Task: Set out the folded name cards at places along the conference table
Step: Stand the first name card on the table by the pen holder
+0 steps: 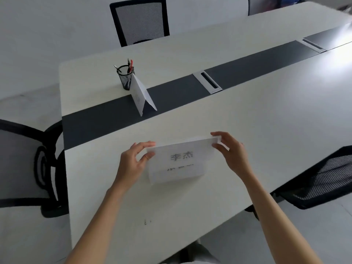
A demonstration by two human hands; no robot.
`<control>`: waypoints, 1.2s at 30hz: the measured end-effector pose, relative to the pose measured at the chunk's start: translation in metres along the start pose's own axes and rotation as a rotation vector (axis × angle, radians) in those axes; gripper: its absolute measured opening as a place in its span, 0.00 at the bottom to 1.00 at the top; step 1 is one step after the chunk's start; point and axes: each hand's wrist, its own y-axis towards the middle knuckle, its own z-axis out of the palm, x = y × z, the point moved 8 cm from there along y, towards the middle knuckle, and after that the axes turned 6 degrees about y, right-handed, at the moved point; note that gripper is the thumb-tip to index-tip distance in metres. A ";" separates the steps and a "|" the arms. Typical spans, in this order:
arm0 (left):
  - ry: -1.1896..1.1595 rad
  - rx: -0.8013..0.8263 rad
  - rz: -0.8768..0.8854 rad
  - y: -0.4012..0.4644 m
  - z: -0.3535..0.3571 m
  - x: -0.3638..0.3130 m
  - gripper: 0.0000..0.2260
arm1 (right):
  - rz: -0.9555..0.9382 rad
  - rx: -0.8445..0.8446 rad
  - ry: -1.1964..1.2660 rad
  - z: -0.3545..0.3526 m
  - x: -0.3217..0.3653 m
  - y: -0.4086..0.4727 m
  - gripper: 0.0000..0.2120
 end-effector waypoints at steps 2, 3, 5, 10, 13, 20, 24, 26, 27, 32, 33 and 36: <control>-0.031 0.000 0.041 0.013 -0.003 -0.019 0.10 | -0.036 -0.043 0.044 -0.017 0.011 0.005 0.12; -0.048 -0.010 0.064 0.021 -0.003 -0.029 0.11 | -0.054 -0.060 0.070 -0.026 0.016 0.009 0.12; -0.091 -0.015 0.089 0.034 0.003 -0.046 0.12 | -0.067 -0.082 0.117 -0.043 0.022 0.018 0.13; -0.134 -0.020 0.107 0.072 0.035 -0.075 0.11 | -0.087 -0.137 0.129 -0.087 0.011 0.058 0.15; -0.130 -0.058 0.064 0.107 0.064 -0.078 0.11 | -0.071 -0.203 0.141 -0.107 -0.015 0.092 0.15; -0.127 -0.191 -0.175 0.213 0.155 -0.047 0.08 | 0.180 0.212 -0.457 -0.066 -0.192 0.123 0.23; -0.171 -0.225 -0.245 0.265 0.205 -0.035 0.07 | 0.057 0.325 -0.652 -0.048 -0.236 0.109 0.22; -0.173 -0.213 -0.274 0.286 0.229 -0.027 0.07 | 0.037 0.310 -0.672 -0.048 -0.237 0.108 0.24; -0.168 -0.212 -0.288 0.295 0.240 -0.022 0.07 | 0.018 0.300 -0.677 -0.047 -0.236 0.108 0.24; -0.139 -0.211 -0.321 0.315 0.272 0.004 0.07 | -0.032 0.256 -0.694 -0.046 -0.240 0.109 0.21; -0.136 -0.216 -0.322 0.317 0.274 0.006 0.07 | -0.026 0.256 -0.685 -0.046 -0.241 0.109 0.22; -0.119 -0.238 -0.298 0.326 0.274 0.004 0.09 | -0.032 0.256 -0.684 -0.045 -0.241 0.108 0.22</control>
